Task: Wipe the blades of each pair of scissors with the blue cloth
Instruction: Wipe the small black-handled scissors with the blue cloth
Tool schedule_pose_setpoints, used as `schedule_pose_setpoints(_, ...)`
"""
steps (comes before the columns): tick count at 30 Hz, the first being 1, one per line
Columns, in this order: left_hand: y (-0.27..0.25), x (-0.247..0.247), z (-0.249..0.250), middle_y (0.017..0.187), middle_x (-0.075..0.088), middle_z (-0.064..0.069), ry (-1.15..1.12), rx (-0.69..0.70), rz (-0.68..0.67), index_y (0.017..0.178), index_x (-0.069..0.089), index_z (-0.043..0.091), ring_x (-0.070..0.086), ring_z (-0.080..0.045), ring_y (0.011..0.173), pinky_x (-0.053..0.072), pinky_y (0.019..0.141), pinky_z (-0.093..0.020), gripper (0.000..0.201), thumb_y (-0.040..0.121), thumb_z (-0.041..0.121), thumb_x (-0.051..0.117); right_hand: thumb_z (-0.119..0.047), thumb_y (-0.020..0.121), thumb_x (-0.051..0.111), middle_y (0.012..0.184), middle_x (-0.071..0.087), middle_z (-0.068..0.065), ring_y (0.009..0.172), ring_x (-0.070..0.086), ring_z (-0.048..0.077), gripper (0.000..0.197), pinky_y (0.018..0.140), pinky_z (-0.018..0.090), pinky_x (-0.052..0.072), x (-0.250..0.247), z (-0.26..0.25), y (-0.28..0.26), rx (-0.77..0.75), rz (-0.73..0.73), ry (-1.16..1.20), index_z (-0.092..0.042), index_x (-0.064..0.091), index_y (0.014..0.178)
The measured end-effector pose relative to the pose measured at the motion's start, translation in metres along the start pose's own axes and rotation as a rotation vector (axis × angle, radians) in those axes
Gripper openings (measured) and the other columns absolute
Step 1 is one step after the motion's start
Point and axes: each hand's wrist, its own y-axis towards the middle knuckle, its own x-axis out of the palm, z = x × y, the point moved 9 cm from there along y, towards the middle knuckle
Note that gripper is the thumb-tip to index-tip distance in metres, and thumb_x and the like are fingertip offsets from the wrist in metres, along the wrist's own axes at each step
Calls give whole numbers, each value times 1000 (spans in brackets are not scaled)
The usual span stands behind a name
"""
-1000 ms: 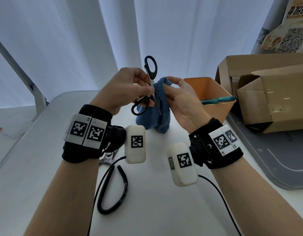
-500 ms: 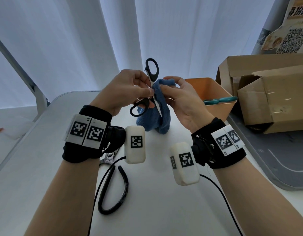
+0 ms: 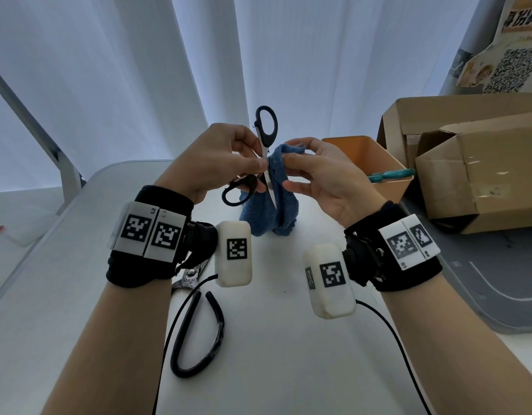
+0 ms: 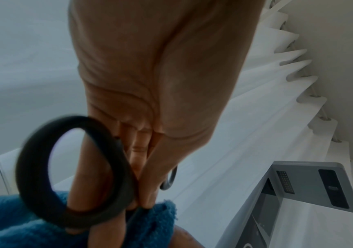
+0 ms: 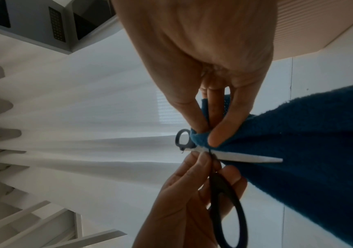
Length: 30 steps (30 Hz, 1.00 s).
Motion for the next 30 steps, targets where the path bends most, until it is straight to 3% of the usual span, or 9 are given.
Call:
schedule_pose_setpoints(3,0,-1,-1,84,64,-11,10,-1,4,102,61,-1,75,-30,67,60,59,-30,17,88,2,71,8,91,62,117,66,19,90,71,24,27,66,30,60,4,1,0,9,-30,40,-8,58,111)
schedule_pose_setpoints(7,0,-2,0,86,64,-13,9,3,6,101,60,-1,75,-31,68,62,62,-34,16,88,1,70,10,92,60,112,67,18,94,70,26,27,77,37,62,7,1,-1,-5,-62,53,-5,55,114)
schedule_pose_setpoints(13,-1,-5,1,85,65,-12,-1,8,7,99,60,1,75,-33,71,63,71,-43,14,89,1,70,4,93,63,102,70,14,85,72,20,24,72,32,61,8,3,0,-23,-64,116,-4,54,114)
schedule_pose_setpoints(20,-2,-1,2,85,65,-10,10,5,-13,99,60,3,75,-29,68,63,65,-35,13,89,0,69,4,92,64,101,70,13,85,72,20,25,76,32,61,11,1,-1,-46,-81,108,-5,54,113)
schedule_pose_setpoints(26,-2,-8,4,83,66,-11,-17,21,28,99,61,0,75,-32,69,63,70,-41,15,88,2,71,7,92,60,114,63,21,91,71,24,28,79,32,61,8,-4,-2,-72,-50,155,-5,53,116)
schedule_pose_setpoints(30,-3,-5,6,79,66,-8,-8,26,7,97,60,1,75,-33,71,63,70,-42,13,88,-1,70,7,90,63,113,64,21,90,72,22,32,76,28,60,10,-5,-4,-94,-62,180,-4,52,117)
